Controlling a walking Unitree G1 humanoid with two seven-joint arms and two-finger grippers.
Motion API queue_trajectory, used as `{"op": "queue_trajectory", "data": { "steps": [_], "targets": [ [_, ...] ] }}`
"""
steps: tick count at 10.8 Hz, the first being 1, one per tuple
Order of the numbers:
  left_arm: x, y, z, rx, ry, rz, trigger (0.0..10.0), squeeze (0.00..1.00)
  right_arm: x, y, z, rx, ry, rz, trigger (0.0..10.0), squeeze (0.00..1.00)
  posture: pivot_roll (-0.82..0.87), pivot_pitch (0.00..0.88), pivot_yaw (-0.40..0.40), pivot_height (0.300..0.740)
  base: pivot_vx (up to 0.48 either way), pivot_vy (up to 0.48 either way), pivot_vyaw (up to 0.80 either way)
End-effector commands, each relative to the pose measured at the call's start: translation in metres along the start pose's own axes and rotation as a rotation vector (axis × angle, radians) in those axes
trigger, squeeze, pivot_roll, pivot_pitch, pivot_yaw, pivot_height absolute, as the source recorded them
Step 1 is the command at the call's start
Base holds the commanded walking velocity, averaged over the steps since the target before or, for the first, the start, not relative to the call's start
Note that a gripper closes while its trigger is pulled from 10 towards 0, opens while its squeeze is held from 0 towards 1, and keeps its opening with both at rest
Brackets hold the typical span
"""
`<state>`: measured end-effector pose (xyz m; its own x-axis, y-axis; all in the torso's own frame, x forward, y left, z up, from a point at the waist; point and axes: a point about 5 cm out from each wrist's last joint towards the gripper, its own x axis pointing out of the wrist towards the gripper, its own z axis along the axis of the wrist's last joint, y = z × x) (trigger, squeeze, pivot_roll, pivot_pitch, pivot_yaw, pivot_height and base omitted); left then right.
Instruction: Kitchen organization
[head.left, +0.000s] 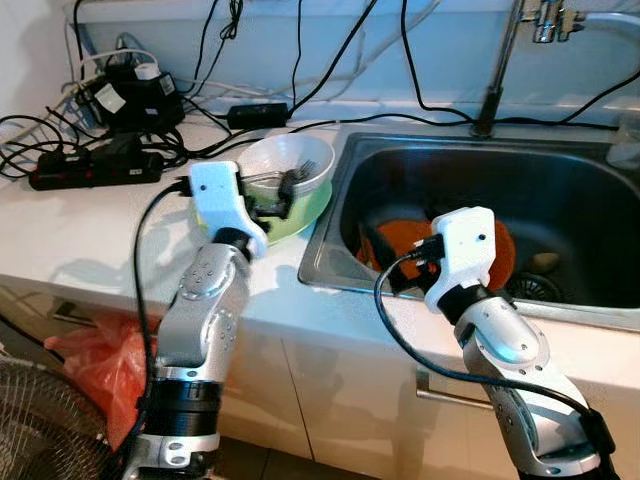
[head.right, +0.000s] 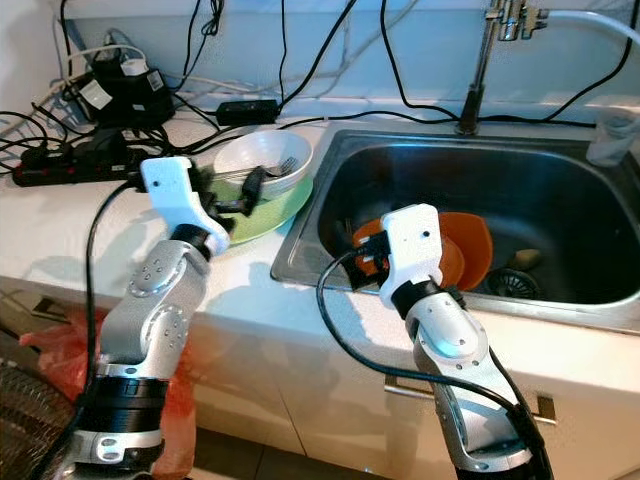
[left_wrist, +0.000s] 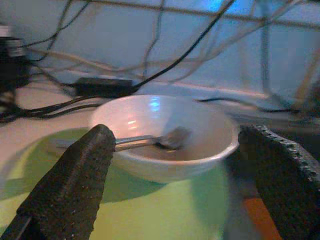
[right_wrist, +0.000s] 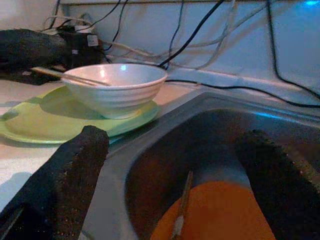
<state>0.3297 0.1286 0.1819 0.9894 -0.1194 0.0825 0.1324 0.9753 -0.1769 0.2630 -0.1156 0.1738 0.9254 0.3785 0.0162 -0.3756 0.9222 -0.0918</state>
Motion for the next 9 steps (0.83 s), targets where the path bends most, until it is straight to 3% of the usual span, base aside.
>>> {"op": "queue_trajectory", "data": {
  "steps": [1, 3, 6, 8, 9],
  "targets": [
    [0.000, 0.011, -0.002, 0.024, 0.025, 0.064, 10.0, 0.00, -0.002, 0.009, 0.007, 0.017, -0.021, 0.071, 10.0, 0.00, -0.11, 0.000, 0.103, 0.740, 0.000, 0.000, 0.00],
    [0.000, 0.023, -0.005, 0.040, 0.044, 0.128, 10.0, 0.00, -0.006, 0.019, 0.006, 0.025, 0.003, 0.191, 10.0, 0.00, -0.11, 0.000, 0.101, 0.740, 0.000, 0.000, 0.00],
    [0.007, 0.042, -0.008, 0.007, 0.069, 0.232, 10.0, 0.00, -0.013, 0.022, 0.003, 0.032, 0.031, 0.205, 10.0, 0.00, -0.10, 0.000, 0.091, 0.740, 0.000, 0.000, 0.00],
    [0.014, 0.039, -0.001, -0.031, 0.049, 0.214, 10.0, 0.00, -0.016, 0.022, 0.004, 0.035, 0.040, 0.209, 10.0, 0.00, -0.12, 0.000, 0.093, 0.740, 0.000, 0.000, 0.00],
    [0.020, 0.035, -0.002, -0.119, 0.050, 0.183, 10.0, 0.00, -0.016, 0.021, 0.004, 0.034, 0.041, 0.202, 10.0, 0.00, -0.13, 0.000, 0.093, 0.740, 0.000, 0.000, 0.00]
  ]
}}
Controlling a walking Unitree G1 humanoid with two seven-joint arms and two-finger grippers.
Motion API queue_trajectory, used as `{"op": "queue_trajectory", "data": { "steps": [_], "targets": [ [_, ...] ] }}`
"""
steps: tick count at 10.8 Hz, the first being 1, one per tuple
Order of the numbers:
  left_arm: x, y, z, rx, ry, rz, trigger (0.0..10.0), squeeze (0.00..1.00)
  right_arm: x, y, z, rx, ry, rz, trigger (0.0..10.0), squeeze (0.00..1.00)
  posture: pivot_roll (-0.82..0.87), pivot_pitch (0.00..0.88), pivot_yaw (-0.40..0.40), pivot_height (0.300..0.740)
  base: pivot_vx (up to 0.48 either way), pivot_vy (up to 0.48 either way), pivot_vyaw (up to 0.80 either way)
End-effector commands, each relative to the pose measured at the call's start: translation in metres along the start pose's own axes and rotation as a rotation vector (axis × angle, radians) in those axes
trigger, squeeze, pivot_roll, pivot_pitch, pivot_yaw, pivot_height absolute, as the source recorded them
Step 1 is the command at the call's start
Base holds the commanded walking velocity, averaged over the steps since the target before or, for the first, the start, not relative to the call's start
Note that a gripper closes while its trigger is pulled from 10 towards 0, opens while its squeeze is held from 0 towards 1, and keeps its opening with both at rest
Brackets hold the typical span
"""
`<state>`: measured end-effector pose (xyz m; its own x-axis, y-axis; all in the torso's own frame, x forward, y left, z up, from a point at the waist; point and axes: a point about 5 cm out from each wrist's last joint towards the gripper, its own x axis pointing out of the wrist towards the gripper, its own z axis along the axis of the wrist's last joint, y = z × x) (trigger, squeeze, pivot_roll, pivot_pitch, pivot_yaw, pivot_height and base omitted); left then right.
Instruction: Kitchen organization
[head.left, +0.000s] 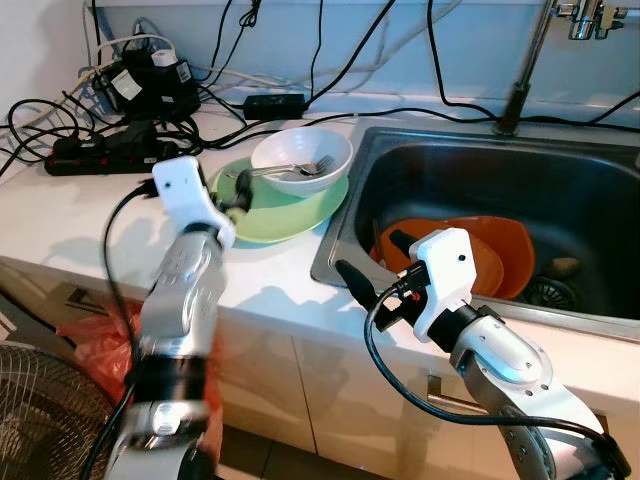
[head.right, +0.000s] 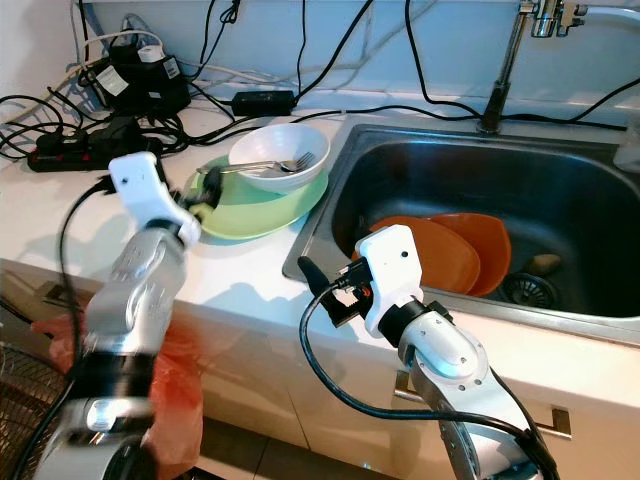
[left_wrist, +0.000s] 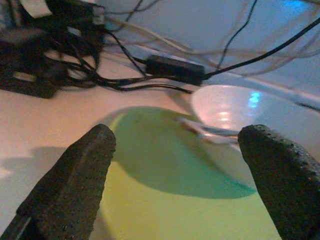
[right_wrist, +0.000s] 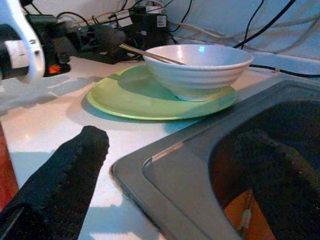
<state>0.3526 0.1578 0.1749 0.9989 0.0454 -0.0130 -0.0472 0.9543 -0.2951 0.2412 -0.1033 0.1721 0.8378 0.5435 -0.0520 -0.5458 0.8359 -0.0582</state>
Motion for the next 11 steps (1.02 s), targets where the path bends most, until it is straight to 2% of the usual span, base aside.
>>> {"op": "queue_trajectory", "data": {
  "steps": [1, 2, 3, 6, 7, 8, 11],
  "targets": [
    [0.004, 0.001, 0.000, -0.049, 0.006, -0.010, 10.0, 0.00, -0.002, 0.001, 0.004, 0.002, -0.012, 0.008, 10.0, 0.00, -0.14, 0.000, 0.091, 0.740, 0.000, 0.000, 0.00],
    [0.011, 0.003, -0.003, -0.121, 0.025, 0.011, 10.0, 0.86, -0.005, 0.001, 0.005, -0.002, -0.004, 0.002, 10.0, 0.00, -0.15, 0.000, 0.089, 0.740, 0.000, 0.000, 0.00],
    [0.012, 0.004, -0.003, -0.130, 0.020, 0.014, 10.0, 1.00, -0.006, 0.000, 0.005, -0.005, 0.000, -0.003, 10.0, 0.00, -0.15, 0.000, 0.088, 0.740, 0.000, 0.000, 0.00],
    [0.016, 0.009, -0.006, -0.159, 0.030, 0.037, 10.0, 1.00, -0.007, -0.003, 0.006, -0.011, 0.003, -0.018, 10.0, 0.00, -0.16, 0.000, 0.087, 0.740, 0.000, 0.000, 0.00],
    [0.018, 0.010, -0.007, -0.172, 0.028, 0.041, 10.0, 0.19, -0.007, -0.003, 0.006, -0.011, 0.004, -0.019, 10.0, 0.00, -0.16, 0.000, 0.086, 0.740, 0.000, 0.000, 0.00],
    [0.020, 0.011, -0.006, -0.199, 0.019, 0.046, 10.0, 0.00, -0.008, -0.003, 0.006, -0.013, 0.007, -0.020, 10.0, 0.00, -0.17, 0.000, 0.080, 0.740, 0.000, 0.000, 0.00],
    [0.029, 0.009, 0.002, -0.286, -0.032, 0.022, 10.0, 0.00, -0.011, 0.000, 0.009, -0.001, 0.001, 0.021, 10.0, 0.00, -0.18, 0.000, 0.079, 0.740, 0.000, 0.000, 0.00]
  ]
}}
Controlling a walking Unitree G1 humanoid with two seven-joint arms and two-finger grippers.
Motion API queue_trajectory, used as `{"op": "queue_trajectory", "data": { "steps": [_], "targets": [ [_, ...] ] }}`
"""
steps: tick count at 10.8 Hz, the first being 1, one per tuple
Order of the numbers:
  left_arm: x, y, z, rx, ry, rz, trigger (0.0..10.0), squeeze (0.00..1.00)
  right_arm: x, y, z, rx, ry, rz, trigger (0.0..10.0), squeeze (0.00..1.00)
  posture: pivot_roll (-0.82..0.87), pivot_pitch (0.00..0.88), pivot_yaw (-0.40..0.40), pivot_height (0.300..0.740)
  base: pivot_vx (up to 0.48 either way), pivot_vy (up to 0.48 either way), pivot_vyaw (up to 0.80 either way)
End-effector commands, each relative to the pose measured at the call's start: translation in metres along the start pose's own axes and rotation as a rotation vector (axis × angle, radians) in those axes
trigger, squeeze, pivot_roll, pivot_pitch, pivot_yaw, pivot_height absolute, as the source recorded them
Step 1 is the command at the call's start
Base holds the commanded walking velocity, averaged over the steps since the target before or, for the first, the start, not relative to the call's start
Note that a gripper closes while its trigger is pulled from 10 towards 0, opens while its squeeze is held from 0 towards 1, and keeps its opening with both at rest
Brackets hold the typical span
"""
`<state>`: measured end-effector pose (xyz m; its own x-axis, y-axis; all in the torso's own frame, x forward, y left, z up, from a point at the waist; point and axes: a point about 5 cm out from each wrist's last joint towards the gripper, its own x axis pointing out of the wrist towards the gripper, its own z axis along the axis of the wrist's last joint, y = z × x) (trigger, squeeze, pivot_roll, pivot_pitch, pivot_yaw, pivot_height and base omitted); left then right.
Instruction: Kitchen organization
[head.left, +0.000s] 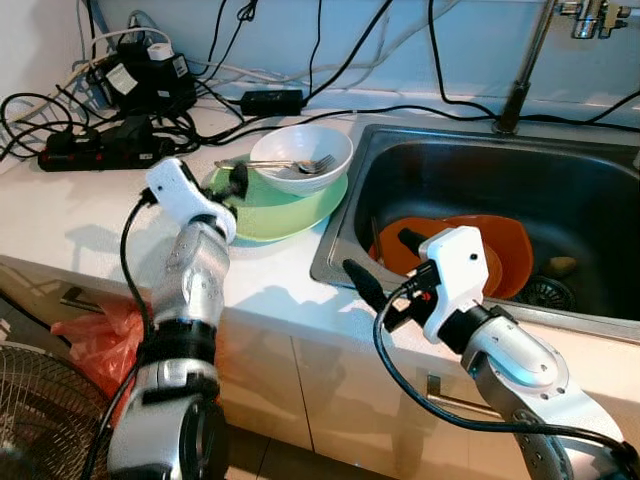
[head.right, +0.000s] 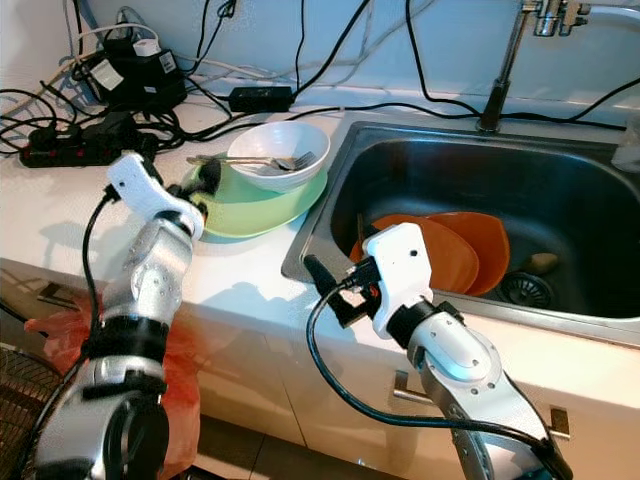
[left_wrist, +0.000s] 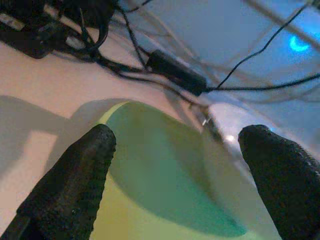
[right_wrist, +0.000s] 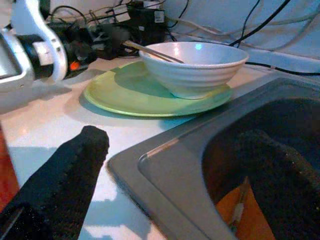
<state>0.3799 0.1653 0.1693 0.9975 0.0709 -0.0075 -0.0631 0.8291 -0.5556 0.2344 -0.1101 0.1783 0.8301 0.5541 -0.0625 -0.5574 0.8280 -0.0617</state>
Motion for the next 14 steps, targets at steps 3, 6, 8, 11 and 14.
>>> {"op": "queue_trajectory", "data": {
  "steps": [3, 6, 8, 11, 14],
  "targets": [
    [0.005, -0.008, 0.007, -0.047, -0.021, -0.050, 10.0, 0.00, -0.005, 0.005, 0.003, 0.006, 0.001, 0.054, 10.0, 0.00, -0.20, 0.000, 0.078, 0.740, 0.000, 0.000, 0.00],
    [0.010, -0.007, -0.002, -0.157, 0.018, -0.044, 10.0, 0.00, -0.007, 0.008, 0.004, 0.012, 0.004, 0.067, 10.0, 0.00, -0.21, 0.000, 0.073, 0.740, 0.000, 0.000, 0.00],
    [0.014, -0.004, -0.001, -0.210, 0.019, -0.042, 10.0, 0.00, -0.009, 0.008, 0.004, 0.014, 0.009, 0.072, 10.0, 0.00, -0.22, 0.000, 0.069, 0.740, 0.000, 0.000, 0.00],
    [0.020, 0.001, 0.007, -0.244, -0.011, -0.037, 7.9, 0.00, -0.012, 0.010, 0.005, 0.019, 0.014, 0.072, 10.0, 0.00, -0.24, 0.000, 0.069, 0.740, 0.000, 0.000, 0.00],
    [0.022, 0.001, 0.008, -0.257, -0.017, -0.042, 0.0, 0.00, -0.014, 0.010, 0.006, 0.019, 0.015, 0.065, 10.0, 0.00, -0.25, 0.000, 0.073, 0.740, 0.000, 0.000, 0.00]
  ]
}}
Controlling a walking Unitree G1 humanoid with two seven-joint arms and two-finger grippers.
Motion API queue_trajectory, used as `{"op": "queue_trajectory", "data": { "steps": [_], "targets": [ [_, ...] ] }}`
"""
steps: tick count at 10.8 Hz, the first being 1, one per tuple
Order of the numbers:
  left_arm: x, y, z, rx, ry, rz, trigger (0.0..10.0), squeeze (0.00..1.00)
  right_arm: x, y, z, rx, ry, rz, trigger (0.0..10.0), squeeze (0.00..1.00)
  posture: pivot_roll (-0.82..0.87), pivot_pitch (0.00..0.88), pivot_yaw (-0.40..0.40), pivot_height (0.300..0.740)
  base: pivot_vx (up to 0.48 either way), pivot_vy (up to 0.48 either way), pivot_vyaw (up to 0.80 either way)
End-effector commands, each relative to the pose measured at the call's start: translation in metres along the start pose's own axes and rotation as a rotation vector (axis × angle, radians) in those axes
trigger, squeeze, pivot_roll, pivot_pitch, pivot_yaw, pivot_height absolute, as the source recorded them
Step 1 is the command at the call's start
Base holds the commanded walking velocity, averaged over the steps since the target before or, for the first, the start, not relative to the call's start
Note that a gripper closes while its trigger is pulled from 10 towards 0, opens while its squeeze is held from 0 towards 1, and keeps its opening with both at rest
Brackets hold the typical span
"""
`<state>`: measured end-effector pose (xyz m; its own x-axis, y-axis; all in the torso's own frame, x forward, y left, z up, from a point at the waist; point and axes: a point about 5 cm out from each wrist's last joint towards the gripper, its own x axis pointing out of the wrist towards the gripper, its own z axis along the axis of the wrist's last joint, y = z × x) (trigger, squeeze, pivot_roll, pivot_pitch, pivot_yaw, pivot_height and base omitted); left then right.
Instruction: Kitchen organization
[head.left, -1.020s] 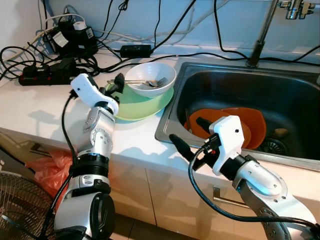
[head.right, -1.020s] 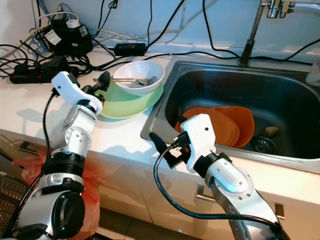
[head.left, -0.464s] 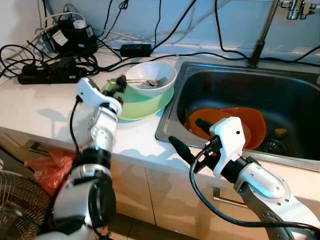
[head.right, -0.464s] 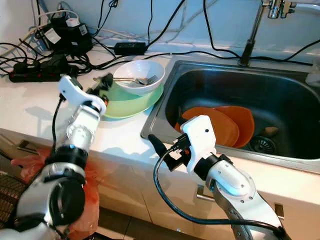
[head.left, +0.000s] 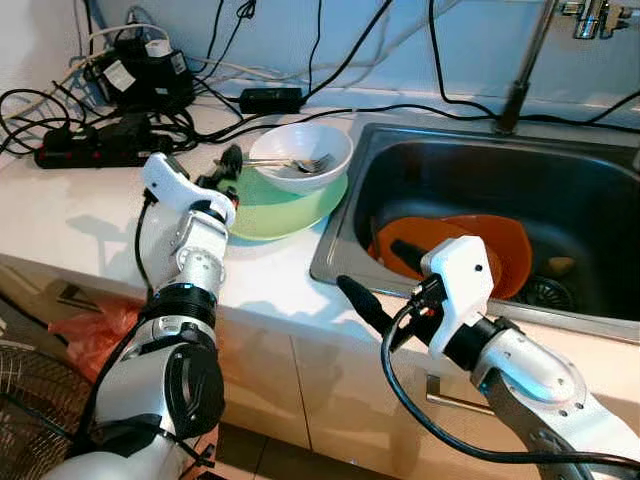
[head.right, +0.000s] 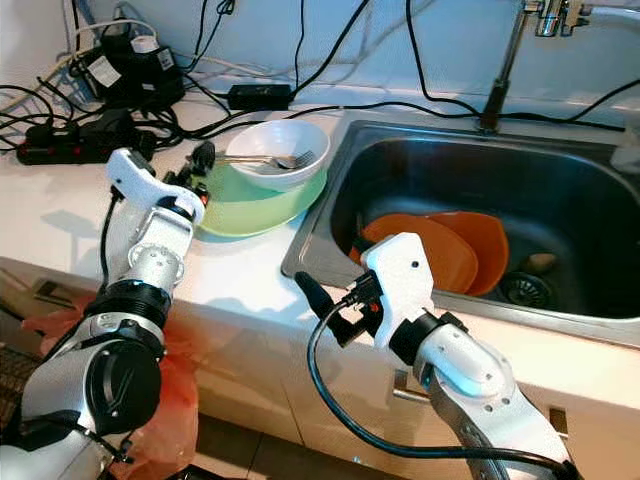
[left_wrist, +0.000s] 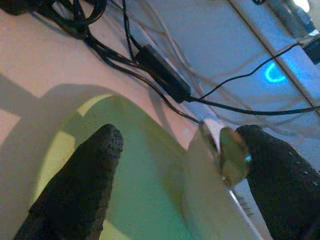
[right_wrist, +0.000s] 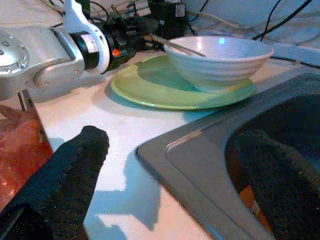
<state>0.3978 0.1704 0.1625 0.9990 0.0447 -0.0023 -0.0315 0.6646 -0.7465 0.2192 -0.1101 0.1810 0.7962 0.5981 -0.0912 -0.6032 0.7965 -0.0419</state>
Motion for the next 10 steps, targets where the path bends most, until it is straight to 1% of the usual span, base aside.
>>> {"op": "queue_trajectory", "data": {
  "steps": [1, 6, 7, 8, 9, 10],
  "targets": [
    [0.0042, -0.0073, 0.0094, -0.007, -0.029, -0.022, 0.0, 0.00, -0.0024, 0.0012, 0.0037, 0.003, -0.010, 0.003, 10.0, 0.00, -0.25, 0.000, 0.073, 0.740, 0.000, 0.000, 0.00],
    [0.0050, -0.0059, 0.0106, -0.004, -0.034, -0.023, 0.0, 0.00, -0.0013, 0.0020, 0.0040, 0.005, -0.010, 0.008, 10.0, 0.00, -0.24, 0.000, 0.071, 0.740, 0.000, 0.000, 0.00],
    [0.0055, -0.0068, 0.0104, 0.001, -0.027, -0.026, 1.4, 0.00, -0.0009, 0.0026, 0.0038, 0.007, -0.010, 0.009, 10.0, 0.00, -0.24, 0.000, 0.072, 0.740, 0.000, 0.000, 0.00],
    [0.0059, -0.0078, 0.0100, 0.003, -0.022, -0.029, 1.5, 0.00, -0.0006, 0.0027, 0.0039, 0.007, -0.011, 0.010, 10.0, 0.00, -0.24, 0.000, 0.072, 0.740, 0.000, 0.000, 0.00],
    [0.0063, -0.0096, 0.0077, 0.011, -0.006, -0.034, 5.6, 0.00, -0.0005, 0.0027, 0.0040, 0.007, -0.012, 0.009, 10.0, 0.00, -0.24, 0.000, 0.072, 0.740, 0.000, 0.000, 0.00],
    [0.0065, -0.0108, 0.0053, 0.013, 0.008, -0.037, 10.0, 0.00, -0.0002, 0.0028, 0.0041, 0.007, -0.013, 0.009, 10.0, 0.00, -0.24, 0.000, 0.075, 0.740, 0.000, 0.000, 0.00]
  ]
}}
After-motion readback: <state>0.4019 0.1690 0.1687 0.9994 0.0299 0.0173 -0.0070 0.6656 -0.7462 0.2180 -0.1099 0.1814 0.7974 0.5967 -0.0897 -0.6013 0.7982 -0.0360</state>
